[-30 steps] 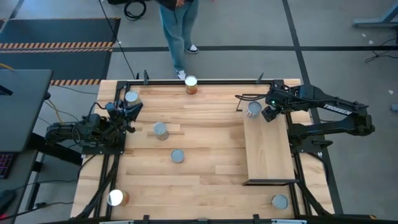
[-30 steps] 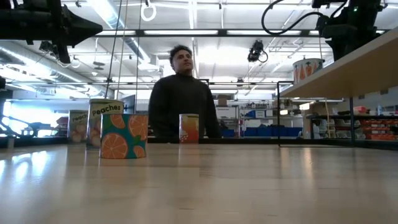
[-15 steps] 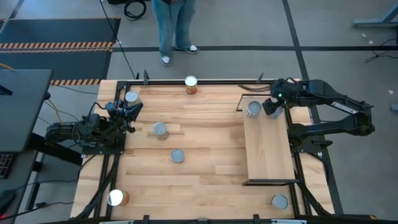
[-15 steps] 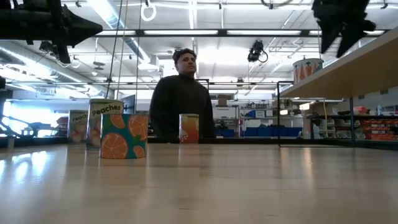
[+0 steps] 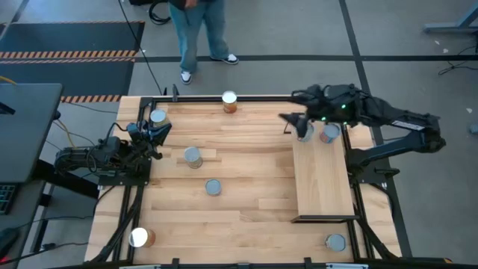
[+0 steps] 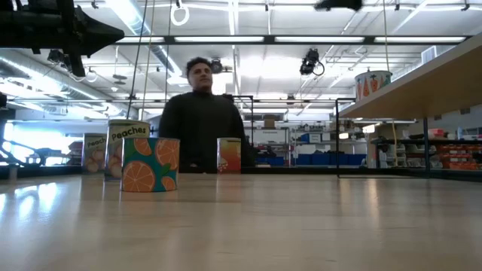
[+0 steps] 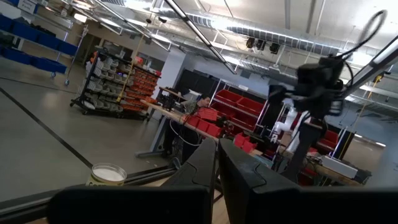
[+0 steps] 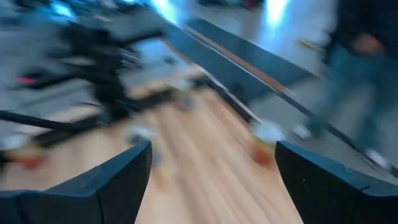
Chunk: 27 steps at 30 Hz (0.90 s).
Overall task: Pick and place cans onto a shelf
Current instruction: Put the bottom canned peaches on the shelf
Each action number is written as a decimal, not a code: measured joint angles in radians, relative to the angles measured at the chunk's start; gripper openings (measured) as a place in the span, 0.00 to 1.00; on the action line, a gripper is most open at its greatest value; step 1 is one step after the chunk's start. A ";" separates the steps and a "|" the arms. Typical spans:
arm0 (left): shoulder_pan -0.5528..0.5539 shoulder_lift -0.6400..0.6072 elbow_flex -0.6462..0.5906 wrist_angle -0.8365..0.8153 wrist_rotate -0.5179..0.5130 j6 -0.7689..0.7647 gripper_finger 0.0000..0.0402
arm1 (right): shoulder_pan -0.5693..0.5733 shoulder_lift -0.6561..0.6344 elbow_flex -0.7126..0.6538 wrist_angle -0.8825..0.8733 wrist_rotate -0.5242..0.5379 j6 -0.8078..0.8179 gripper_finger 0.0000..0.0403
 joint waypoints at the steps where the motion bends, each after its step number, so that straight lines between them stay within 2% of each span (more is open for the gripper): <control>1: 0.000 0.000 0.000 0.000 0.000 0.000 0.06 | 0.024 0.025 0.000 0.054 -0.014 -0.017 0.86; 5: 0.000 0.000 0.000 0.000 0.000 0.000 0.06 | 0.099 0.122 0.000 0.220 -0.041 -0.106 0.86; 12: 0.001 0.000 0.000 0.009 -0.004 -0.026 0.06 | 0.160 0.243 -0.001 0.439 -0.040 -0.148 0.86; 15: 0.001 -0.001 0.002 0.044 -0.001 -0.159 0.06 | 0.164 0.270 -0.001 0.501 -0.039 -0.091 0.86; 19: 0.001 -0.001 0.002 0.068 -0.005 -0.112 0.06 | 0.163 0.288 -0.002 0.526 -0.011 0.012 0.86; 21: 0.000 0.003 0.023 0.003 -0.004 -0.079 0.06 | 0.163 0.290 -0.002 0.525 0.012 0.032 0.86; 24: 0.000 0.061 0.089 -0.184 0.004 -0.055 0.05 | 0.163 0.289 -0.002 0.533 0.027 0.036 0.86; 27: 0.000 0.159 0.191 -0.376 0.073 -0.037 0.03 | 0.161 0.284 -0.002 0.538 0.028 0.031 0.86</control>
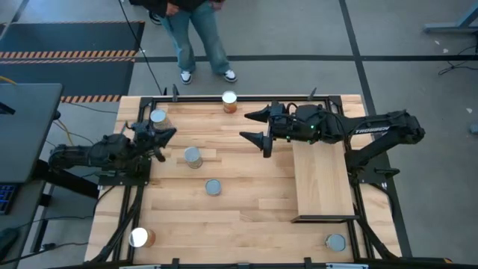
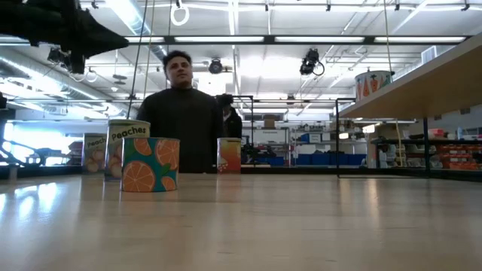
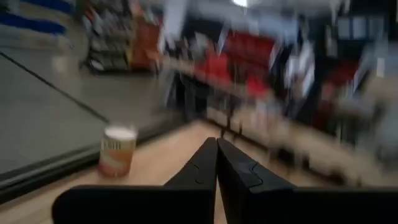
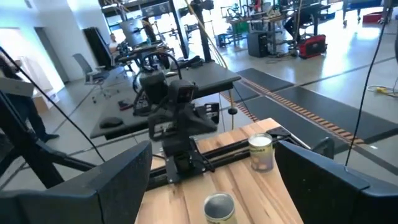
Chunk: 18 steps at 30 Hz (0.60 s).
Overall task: Pick and place cans onto a shelf
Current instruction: Put the bottom canned peaches on the shelf
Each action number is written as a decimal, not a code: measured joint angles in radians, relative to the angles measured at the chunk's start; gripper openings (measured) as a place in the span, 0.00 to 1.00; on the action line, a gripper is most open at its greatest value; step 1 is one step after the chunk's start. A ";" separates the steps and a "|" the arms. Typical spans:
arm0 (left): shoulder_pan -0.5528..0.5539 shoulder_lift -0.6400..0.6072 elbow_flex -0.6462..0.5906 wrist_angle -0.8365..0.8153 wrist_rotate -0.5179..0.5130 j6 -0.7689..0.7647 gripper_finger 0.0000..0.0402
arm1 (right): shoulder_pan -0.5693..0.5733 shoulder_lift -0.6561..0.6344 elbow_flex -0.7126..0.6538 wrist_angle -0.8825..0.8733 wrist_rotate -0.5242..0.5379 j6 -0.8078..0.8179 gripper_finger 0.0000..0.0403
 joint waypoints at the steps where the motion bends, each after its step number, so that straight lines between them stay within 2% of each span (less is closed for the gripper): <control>1: 0.000 0.040 0.038 -0.059 0.032 0.003 0.03 | -0.004 -0.002 0.000 0.002 0.000 -0.003 0.86; 4: 0.000 0.167 0.153 -0.257 0.120 -0.012 0.06 | -0.021 -0.006 0.000 0.001 0.000 -0.041 0.86; 8: 0.000 0.337 0.281 -0.473 0.229 -0.025 0.18 | -0.045 -0.011 0.000 -0.009 -0.012 -0.078 0.86; 14: 0.001 0.550 0.322 -0.540 0.412 -0.076 0.43 | -0.052 -0.017 0.000 -0.037 -0.088 -0.074 0.86; 16: 0.001 0.603 0.323 -0.553 0.493 -0.077 0.49 | -0.052 -0.025 0.000 -0.065 -0.111 -0.057 0.86; 18: 0.000 0.655 0.348 -0.596 0.525 -0.094 0.54 | -0.054 -0.028 0.000 -0.092 -0.122 -0.046 0.86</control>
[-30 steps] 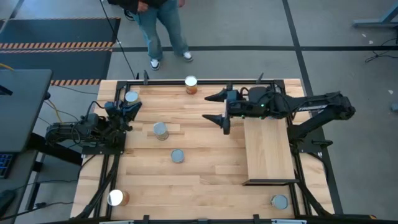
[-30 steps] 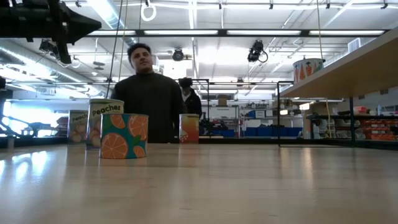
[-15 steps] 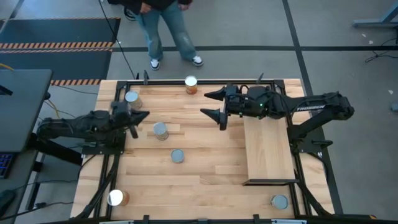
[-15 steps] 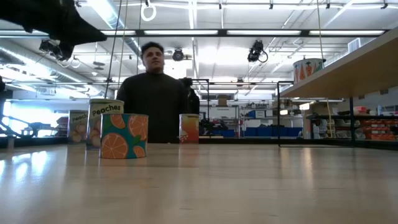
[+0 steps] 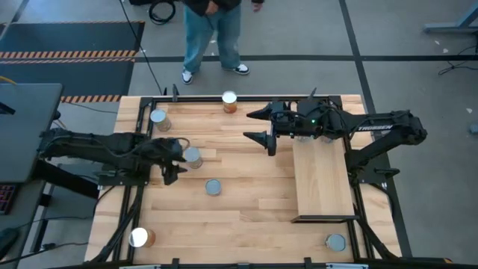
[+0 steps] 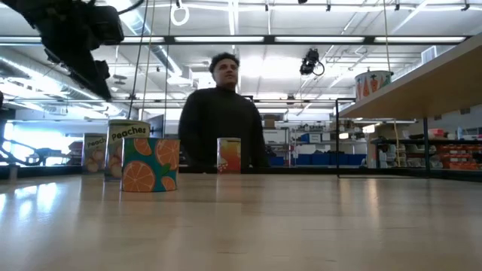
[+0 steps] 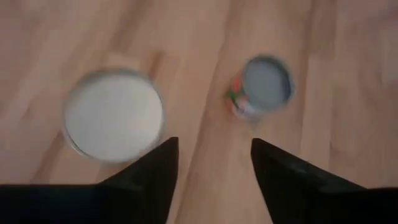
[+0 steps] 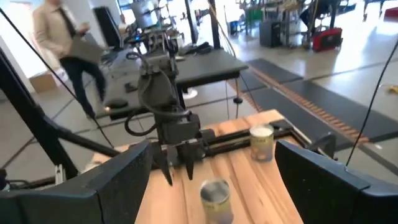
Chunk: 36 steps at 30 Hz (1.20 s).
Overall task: Pick and place cans onto a shelf
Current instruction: Put the bottom canned peaches on the shelf
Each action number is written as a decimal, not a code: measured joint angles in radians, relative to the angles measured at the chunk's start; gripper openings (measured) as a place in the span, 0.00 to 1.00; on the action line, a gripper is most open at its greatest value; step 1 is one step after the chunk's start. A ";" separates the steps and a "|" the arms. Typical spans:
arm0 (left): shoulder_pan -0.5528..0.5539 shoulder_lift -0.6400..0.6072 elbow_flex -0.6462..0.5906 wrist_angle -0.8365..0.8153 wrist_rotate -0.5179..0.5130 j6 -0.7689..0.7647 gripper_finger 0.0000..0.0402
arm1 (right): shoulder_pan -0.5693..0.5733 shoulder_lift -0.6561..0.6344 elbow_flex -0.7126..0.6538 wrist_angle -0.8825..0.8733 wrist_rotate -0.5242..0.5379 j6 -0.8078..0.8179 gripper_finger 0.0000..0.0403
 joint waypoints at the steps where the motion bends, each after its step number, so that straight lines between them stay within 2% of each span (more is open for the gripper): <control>1: 0.000 0.024 0.022 -0.033 0.000 -0.009 0.55 | -0.001 -0.003 0.000 -0.015 -0.001 0.000 0.86; 6: 0.001 0.142 0.093 -0.232 -0.072 -0.003 0.57 | -0.018 -0.009 0.000 -0.053 -0.027 -0.031 0.86; 11: 0.016 0.233 0.075 -0.246 -0.111 -0.008 0.53 | -0.053 -0.008 0.000 -0.057 -0.051 -0.042 0.86; 15: 0.035 0.299 0.070 -0.200 -0.282 0.024 0.51 | -0.068 -0.010 0.000 -0.058 -0.066 -0.069 0.86; 17: 0.051 0.329 0.071 -0.132 -0.316 0.083 0.51 | -0.074 -0.010 0.000 -0.058 -0.089 -0.078 0.86; 23: 0.080 0.427 0.070 0.158 -0.315 0.294 0.51 | -0.079 -0.010 0.000 -0.059 -0.101 -0.129 0.86; 30: 0.099 0.582 0.070 0.613 -0.315 0.524 0.51 | -0.078 -0.011 0.000 -0.128 -0.103 -0.166 0.86; 33: 0.098 0.637 0.072 0.763 -0.297 0.568 0.51 | -0.078 -0.007 0.000 -0.181 -0.100 -0.172 0.86; 36: 0.088 0.648 0.103 0.785 -0.291 0.564 0.51 | -0.078 0.013 0.000 -0.226 -0.077 -0.188 0.86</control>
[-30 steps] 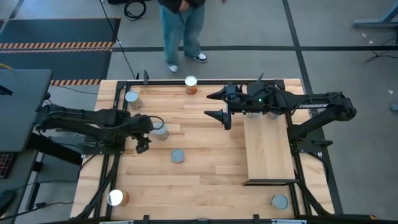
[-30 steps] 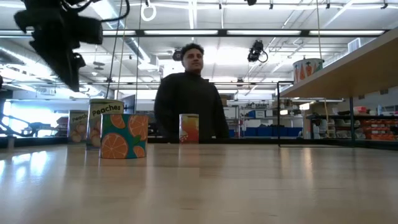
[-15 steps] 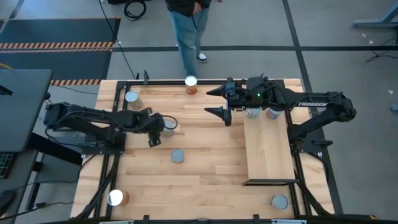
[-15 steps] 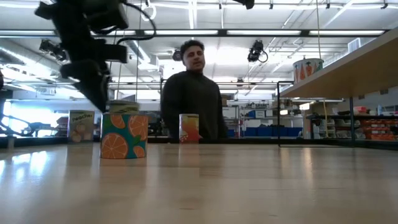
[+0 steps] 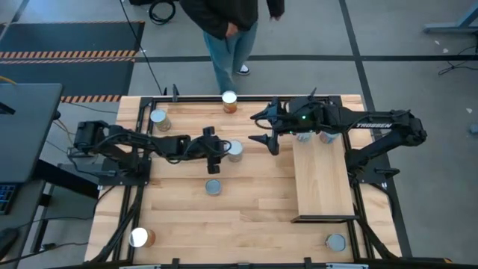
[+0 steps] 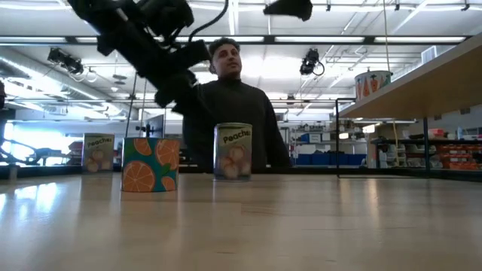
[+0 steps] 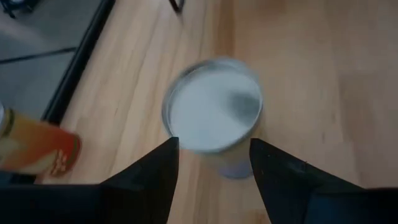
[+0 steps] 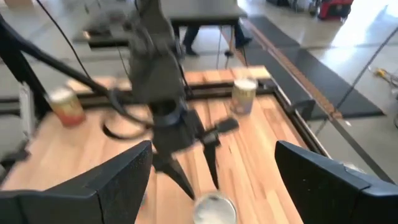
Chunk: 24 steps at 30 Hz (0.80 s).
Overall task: Pick and place cans onto a shelf
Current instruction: Put the bottom canned peaches on the shelf
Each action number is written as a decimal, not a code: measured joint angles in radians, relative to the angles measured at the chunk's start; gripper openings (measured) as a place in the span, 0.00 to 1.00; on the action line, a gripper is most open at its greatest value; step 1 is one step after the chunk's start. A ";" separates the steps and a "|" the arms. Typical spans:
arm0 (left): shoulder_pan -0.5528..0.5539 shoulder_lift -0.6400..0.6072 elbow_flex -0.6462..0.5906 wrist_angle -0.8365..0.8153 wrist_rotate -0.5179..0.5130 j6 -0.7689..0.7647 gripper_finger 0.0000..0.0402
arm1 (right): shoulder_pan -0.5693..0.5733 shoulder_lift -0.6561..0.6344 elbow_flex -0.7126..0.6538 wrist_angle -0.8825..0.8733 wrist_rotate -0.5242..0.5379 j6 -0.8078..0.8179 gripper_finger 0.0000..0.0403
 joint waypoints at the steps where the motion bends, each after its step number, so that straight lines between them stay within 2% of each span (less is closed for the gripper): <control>1: -0.004 -0.003 0.015 -0.002 -0.004 0.000 0.51 | 0.000 0.011 0.000 -0.007 0.007 -0.008 0.87; 5: -0.015 -0.067 0.092 -0.146 -0.046 -0.042 0.51 | 0.000 0.062 0.000 0.013 0.011 -0.045 0.89; 12: 0.026 -0.238 0.192 -0.545 -0.082 -0.125 0.51 | -0.001 0.189 0.000 0.073 0.010 -0.049 0.97; 18: 0.075 -0.379 0.155 -0.609 -0.085 -0.194 0.51 | -0.001 0.284 0.000 0.093 -0.023 -0.004 0.99; 24: 0.096 -0.428 0.139 -0.606 -0.079 -0.240 0.51 | -0.014 0.389 0.001 0.087 -0.016 0.039 0.99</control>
